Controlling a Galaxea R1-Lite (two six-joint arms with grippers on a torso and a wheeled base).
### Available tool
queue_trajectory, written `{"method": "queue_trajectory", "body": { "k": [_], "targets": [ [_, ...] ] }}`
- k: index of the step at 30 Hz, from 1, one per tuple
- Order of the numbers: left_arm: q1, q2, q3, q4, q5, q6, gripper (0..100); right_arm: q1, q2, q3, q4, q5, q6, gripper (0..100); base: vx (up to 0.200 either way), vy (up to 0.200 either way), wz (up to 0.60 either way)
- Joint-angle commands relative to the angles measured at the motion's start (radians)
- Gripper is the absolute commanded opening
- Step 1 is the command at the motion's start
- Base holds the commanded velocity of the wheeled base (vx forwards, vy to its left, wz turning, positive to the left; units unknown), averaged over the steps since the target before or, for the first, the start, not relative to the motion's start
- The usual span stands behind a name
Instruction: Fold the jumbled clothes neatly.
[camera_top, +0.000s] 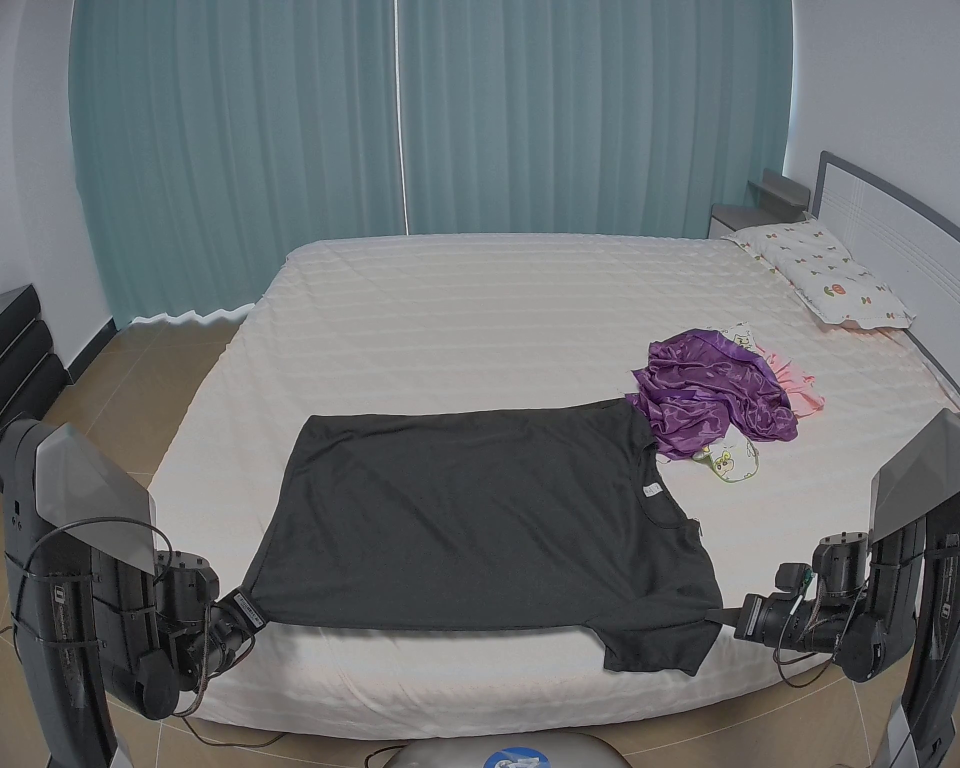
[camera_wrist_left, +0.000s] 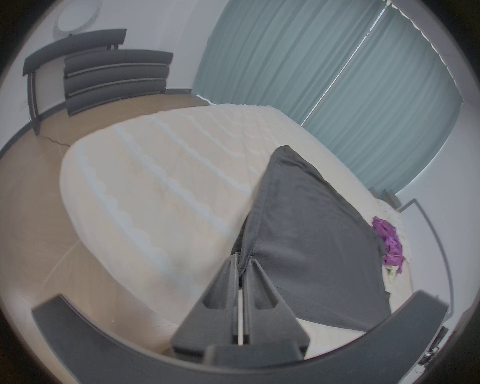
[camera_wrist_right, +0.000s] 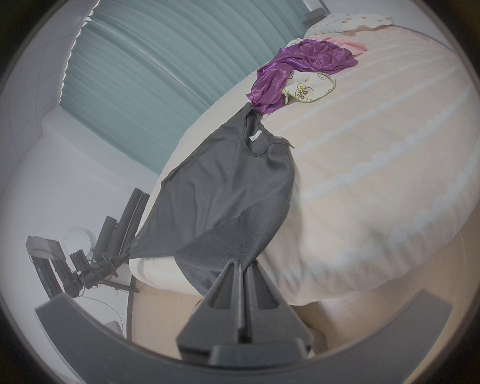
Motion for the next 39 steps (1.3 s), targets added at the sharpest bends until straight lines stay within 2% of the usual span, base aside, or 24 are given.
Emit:
{"method": "queue_trajectory", "body": {
  "k": [1,8,13,18,24,29,34,39],
  "targets": [
    [0.001,0.01,0.038,-0.018,0.039,0.032,0,-0.014,-0.024,0.057,-0.01,0.002,-0.043,0,0.0,0.0,0.0],
    [-0.001,0.006,0.083,-0.018,0.04,0.056,0,-0.016,-0.043,0.106,-0.01,0.0,-0.056,0,0.0,0.0,0.0],
    [-0.004,0.008,0.094,-0.018,0.04,0.067,0,-0.037,-0.041,0.114,-0.01,0.0,-0.1,0,0.0,0.0,0.0],
    [-0.007,0.005,0.095,-0.018,0.04,0.073,0,-0.069,-0.058,0.114,-0.006,0.002,-0.1,0,0.0,0.0,0.0],
    [-0.009,-0.007,0.095,0.01,0.04,0.072,0,-0.072,-0.066,0.114,0.004,0.002,-0.1,0,0.0,0.0,0.0],
    [-0.021,-0.05,0.095,0.076,0.031,0.069,0,-0.059,-0.084,0.114,0.05,0.003,-0.103,0,0.0,0.0,0.0],
    [-0.024,-0.067,0.095,0.128,0.013,0.073,0,-0.072,-0.142,0.114,0.129,0.034,-0.112,0,0.0,0.0,0.0],
    [-0.033,-0.101,0.095,0.194,0.013,0.084,0,-0.103,-0.184,0.114,0.225,0.057,-0.189,0,0.0,0.0,0.0]
  ]
}}
